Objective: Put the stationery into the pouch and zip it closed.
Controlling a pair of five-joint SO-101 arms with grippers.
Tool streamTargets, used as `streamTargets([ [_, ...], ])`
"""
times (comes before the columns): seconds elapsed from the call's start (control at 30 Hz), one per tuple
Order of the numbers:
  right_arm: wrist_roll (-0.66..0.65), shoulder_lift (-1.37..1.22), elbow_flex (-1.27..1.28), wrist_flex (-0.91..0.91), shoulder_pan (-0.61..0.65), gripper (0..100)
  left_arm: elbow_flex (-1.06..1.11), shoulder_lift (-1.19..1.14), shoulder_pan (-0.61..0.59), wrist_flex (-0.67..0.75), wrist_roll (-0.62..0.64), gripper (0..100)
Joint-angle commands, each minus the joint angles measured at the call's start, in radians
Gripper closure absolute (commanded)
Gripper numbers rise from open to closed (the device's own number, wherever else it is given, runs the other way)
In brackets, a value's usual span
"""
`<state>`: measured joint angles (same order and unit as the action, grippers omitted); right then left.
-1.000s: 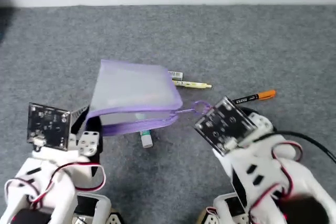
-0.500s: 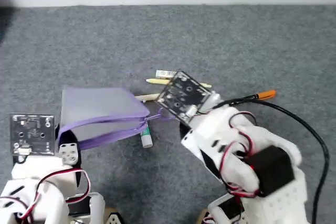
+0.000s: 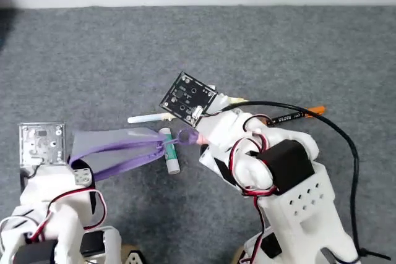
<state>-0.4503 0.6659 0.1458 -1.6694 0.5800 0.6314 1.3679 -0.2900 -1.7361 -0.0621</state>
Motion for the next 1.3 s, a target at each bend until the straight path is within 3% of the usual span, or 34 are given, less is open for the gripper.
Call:
streamTargets([
  [0.0,0.011,-0.001,-0.037,-0.076,0.004,87.6,-0.002,0.002,-0.017,0.005,-0.003,99],
  [0.13,0.017,0.015,-0.086,-0.127,-0.008,77.1,0.004,-0.003,-0.026,0.015,-0.003,99],
  [0.37,0.018,-0.064,-0.224,-0.125,-0.130,77.2,0.059,-0.005,-0.196,0.074,-0.003,99],
  [0.5,0.031,-0.203,-0.227,-0.125,-0.127,77.2,0.085,-0.005,-0.216,0.095,-0.003,99],
  [0.9,0.448,-0.723,-0.390,-0.124,0.042,77.2,0.091,-0.005,-0.216,0.098,-0.003,99],
  [1.27,0.597,-1.053,-0.680,-0.093,0.145,77.2,0.091,-0.005,-0.216,0.098,-0.003,99],
])
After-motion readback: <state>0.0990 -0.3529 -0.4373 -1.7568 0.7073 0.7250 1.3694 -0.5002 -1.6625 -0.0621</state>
